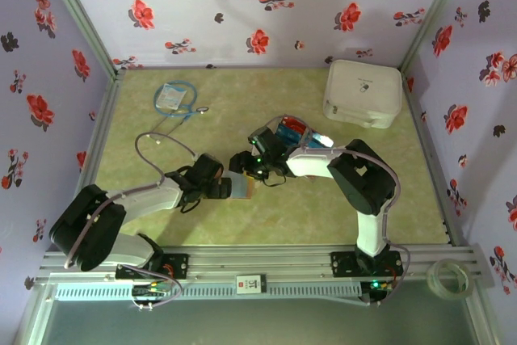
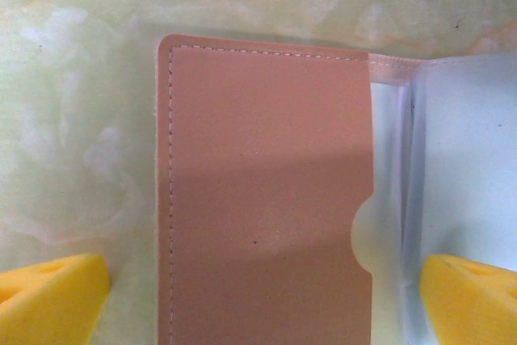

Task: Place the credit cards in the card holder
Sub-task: Flip over the card slot on the card holder.

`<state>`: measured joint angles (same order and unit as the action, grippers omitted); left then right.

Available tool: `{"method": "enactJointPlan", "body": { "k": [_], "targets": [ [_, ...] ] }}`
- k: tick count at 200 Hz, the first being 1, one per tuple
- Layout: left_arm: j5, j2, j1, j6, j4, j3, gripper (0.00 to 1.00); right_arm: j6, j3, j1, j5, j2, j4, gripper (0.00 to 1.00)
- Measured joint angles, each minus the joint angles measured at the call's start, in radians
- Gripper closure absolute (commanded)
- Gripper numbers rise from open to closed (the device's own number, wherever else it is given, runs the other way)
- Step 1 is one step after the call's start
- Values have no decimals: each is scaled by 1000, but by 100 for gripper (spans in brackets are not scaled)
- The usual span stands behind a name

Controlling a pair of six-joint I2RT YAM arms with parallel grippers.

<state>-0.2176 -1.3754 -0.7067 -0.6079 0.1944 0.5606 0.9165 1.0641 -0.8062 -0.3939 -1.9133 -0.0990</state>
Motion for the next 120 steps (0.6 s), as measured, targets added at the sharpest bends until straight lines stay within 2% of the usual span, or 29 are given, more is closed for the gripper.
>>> {"method": "enactJointPlan", "body": {
  "k": [120],
  "targets": [
    [-8, 0, 0, -8, -13, -6, 1, 1, 38, -13, -4, 0, -1, 41]
  ]
}}
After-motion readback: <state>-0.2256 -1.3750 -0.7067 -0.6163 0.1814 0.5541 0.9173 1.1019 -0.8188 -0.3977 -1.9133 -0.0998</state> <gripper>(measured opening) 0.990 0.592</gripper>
